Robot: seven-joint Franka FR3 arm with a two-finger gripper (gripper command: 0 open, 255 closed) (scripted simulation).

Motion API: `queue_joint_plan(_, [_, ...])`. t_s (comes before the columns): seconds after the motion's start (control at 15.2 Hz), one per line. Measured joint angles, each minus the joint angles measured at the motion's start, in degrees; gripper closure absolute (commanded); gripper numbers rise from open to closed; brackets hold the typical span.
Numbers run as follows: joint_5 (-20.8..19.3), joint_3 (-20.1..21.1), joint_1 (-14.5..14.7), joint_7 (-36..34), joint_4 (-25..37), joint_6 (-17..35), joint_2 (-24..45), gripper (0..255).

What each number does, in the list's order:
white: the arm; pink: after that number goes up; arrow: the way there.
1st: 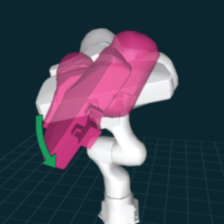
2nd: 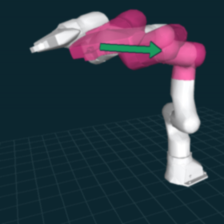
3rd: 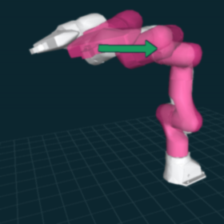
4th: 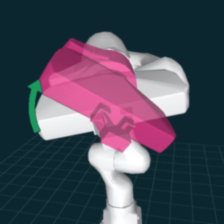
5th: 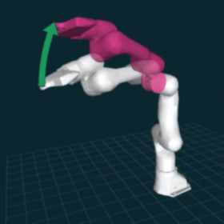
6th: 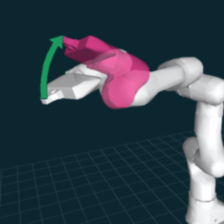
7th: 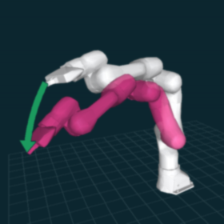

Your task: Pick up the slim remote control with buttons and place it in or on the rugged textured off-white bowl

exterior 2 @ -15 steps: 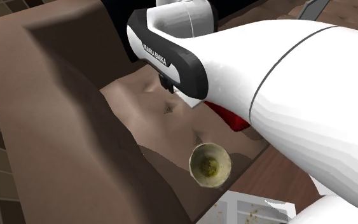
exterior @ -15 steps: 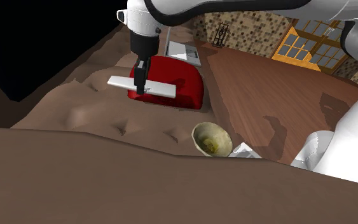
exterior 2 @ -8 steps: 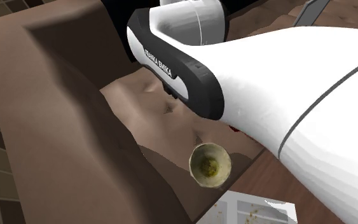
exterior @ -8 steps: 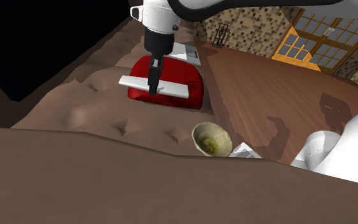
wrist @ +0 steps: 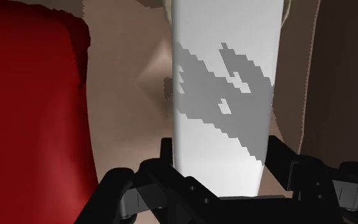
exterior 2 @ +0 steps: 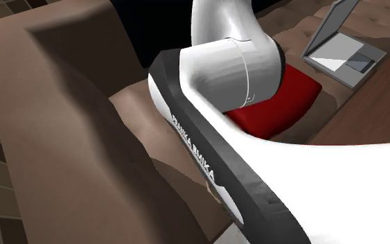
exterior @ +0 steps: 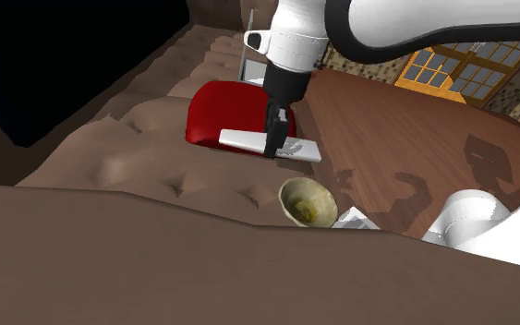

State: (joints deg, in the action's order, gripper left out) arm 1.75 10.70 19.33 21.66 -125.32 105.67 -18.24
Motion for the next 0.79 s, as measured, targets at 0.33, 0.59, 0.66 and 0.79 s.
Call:
queue_joint_plan(0.33, [1.4,-1.42,0.7,1.77,-10.26,-2.17,-12.51,255])
queue_joint_plan(0.59, [1.96,-2.42,1.43,2.66,-17.07,-4.94,-22.12,255])
queue_joint_plan(0.66, [2.14,-2.62,1.71,2.79,-19.27,-5.68,-25.04,255])
queue_joint_plan(0.79, [2.29,-2.69,1.94,2.85,-21.31,-5.62,-27.02,255])
